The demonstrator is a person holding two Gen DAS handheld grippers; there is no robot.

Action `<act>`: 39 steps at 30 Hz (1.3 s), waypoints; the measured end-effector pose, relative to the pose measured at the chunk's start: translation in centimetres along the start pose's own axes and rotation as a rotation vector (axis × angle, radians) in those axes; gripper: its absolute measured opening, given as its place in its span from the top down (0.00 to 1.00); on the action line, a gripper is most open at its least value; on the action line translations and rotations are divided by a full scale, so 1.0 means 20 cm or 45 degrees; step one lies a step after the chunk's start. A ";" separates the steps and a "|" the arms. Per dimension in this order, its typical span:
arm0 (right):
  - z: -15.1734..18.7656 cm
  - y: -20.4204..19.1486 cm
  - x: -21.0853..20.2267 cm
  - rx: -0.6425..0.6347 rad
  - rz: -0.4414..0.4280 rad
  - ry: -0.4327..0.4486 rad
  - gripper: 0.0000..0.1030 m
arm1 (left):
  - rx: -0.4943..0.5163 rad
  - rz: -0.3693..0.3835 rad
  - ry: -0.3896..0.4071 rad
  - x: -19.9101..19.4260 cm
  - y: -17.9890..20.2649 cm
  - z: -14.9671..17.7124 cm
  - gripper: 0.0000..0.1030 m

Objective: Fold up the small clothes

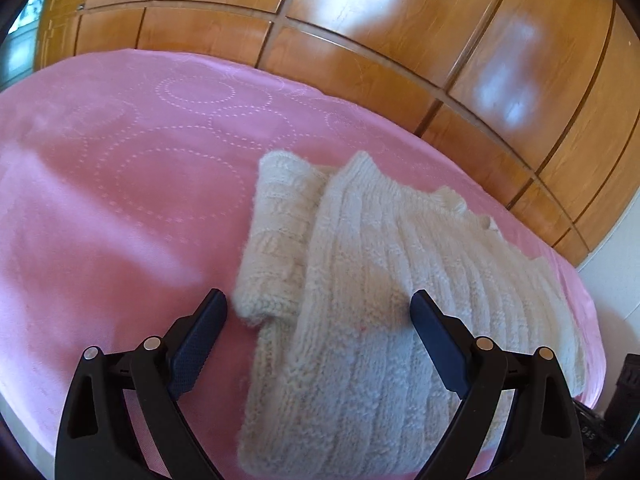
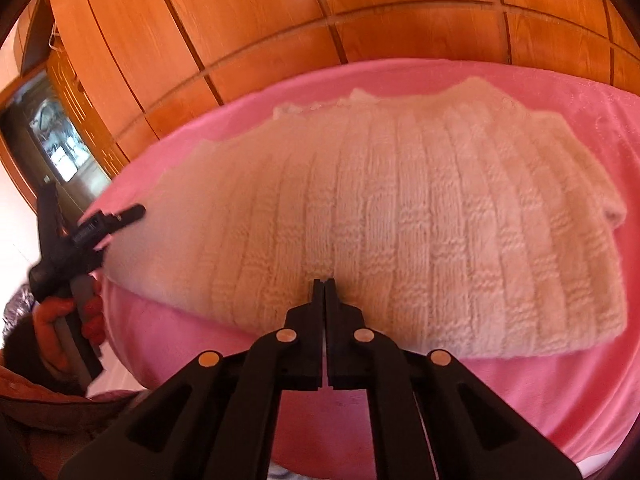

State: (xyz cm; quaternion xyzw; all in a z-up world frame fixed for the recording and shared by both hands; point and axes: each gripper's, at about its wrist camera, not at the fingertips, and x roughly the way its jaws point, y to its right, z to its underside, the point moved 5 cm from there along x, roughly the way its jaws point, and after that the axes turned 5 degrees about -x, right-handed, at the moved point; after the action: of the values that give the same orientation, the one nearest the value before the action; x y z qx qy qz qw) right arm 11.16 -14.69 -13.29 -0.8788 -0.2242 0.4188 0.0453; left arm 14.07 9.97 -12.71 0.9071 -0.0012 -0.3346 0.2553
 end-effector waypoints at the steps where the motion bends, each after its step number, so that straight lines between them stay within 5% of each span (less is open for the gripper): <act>1: 0.01 0.00 0.00 0.003 -0.001 0.009 1.00 | -0.001 0.035 -0.016 0.01 0.00 0.01 0.11; 4: 0.01 0.01 0.00 0.017 -0.006 0.015 1.00 | -0.033 0.144 -0.051 0.03 0.01 0.00 0.18; 9: 0.01 0.01 0.00 0.016 -0.002 0.021 1.00 | -0.268 0.277 -0.131 0.08 -0.06 -0.04 0.59; 12: 0.01 0.01 0.00 0.018 -0.003 0.024 1.00 | -0.394 0.354 -0.172 0.09 -0.08 -0.05 0.67; 19: 0.02 0.00 0.00 0.010 0.017 0.030 1.00 | -0.372 0.368 -0.154 0.02 0.03 -0.10 0.74; 28: 0.02 0.00 0.00 0.011 0.014 0.033 1.00 | -0.097 0.556 -0.064 -0.17 0.48 -0.25 0.75; 39: 0.02 0.02 -0.01 0.025 0.000 0.040 1.00 | 0.110 0.743 -0.160 -0.15 1.02 -0.22 0.76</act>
State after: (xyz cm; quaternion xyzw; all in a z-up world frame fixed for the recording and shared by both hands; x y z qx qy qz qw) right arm 10.85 -15.06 -13.60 -0.8848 -0.2193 0.4071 0.0576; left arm 17.94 -5.25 1.41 0.8560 -0.2919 -0.3021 0.3012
